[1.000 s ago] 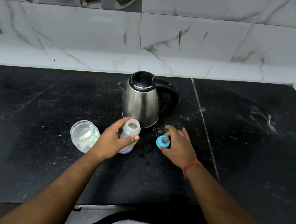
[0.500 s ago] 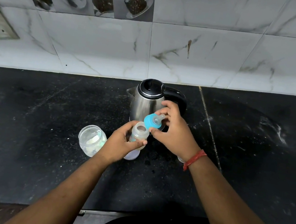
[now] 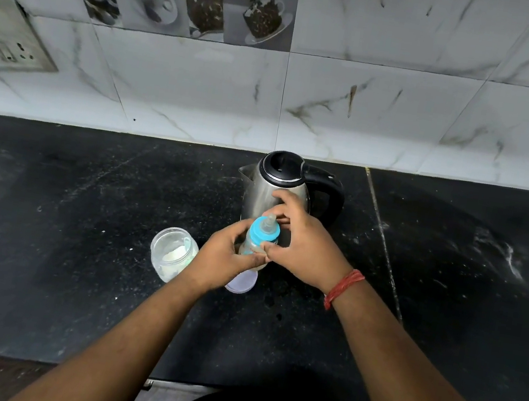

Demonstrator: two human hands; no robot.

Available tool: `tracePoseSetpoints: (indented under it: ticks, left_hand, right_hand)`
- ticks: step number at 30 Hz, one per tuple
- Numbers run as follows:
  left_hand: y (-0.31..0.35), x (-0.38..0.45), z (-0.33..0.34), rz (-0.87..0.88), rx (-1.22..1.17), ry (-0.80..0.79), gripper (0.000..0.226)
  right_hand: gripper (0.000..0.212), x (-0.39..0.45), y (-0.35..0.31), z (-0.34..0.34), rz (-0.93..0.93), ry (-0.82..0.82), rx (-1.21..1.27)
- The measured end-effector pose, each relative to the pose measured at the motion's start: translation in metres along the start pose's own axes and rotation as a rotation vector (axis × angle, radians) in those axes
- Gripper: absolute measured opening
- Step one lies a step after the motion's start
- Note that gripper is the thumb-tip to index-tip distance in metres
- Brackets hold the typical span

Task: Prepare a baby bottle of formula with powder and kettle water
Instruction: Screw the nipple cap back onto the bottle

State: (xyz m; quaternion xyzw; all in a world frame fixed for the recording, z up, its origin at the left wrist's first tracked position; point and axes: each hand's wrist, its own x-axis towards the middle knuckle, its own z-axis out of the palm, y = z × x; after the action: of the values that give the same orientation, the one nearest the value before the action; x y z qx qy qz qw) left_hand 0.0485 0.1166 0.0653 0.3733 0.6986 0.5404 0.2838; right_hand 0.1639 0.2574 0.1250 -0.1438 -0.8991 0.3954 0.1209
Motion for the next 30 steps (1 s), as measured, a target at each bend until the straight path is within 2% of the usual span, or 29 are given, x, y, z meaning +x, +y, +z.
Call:
tracePoseSetpoints:
  ticks: [7, 12, 15, 17, 19, 21, 24, 26, 30]
  left_hand:
    - [-0.002, -0.002, -0.004, -0.014, -0.022, -0.018, 0.053]
    - [0.003, -0.002, 0.000, 0.005, -0.020, -0.002, 0.052]
    - [0.005, 0.001, 0.001, 0.004, -0.023, -0.001, 0.053]
    - [0.006, 0.002, -0.001, 0.006, -0.026, 0.010, 0.058]
    - [0.007, 0.004, -0.003, 0.013, -0.021, 0.015, 0.057]
    - [0.009, 0.004, -0.004, 0.014, -0.027, 0.020, 0.055]
    - [0.009, 0.005, -0.003, 0.021, -0.029, 0.010, 0.055]
    - [0.010, 0.005, -0.002, 0.025, -0.025, 0.013, 0.056]
    - [0.010, 0.007, -0.001, 0.035, -0.012, 0.007, 0.055]
  right_hand:
    - [0.077, 0.002, 0.003, -0.001, 0.006, -0.050, 0.021]
    - [0.073, -0.001, -0.002, 0.011, 0.017, 0.156, -0.051]
    - [0.084, -0.004, -0.008, 0.015, 0.018, 0.252, -0.138]
    - [0.096, -0.004, -0.007, 0.010, 0.039, 0.220, -0.154]
    - [0.099, -0.003, -0.003, 0.003, 0.064, 0.143, -0.037]
    - [0.094, -0.002, 0.006, -0.004, 0.040, 0.065, 0.107]
    - [0.084, 0.000, 0.013, -0.010, 0.015, 0.005, 0.140]
    - [0.080, 0.001, 0.012, -0.009, 0.030, 0.036, 0.162]
    - [0.077, 0.000, 0.009, 0.010, 0.029, 0.216, 0.157]
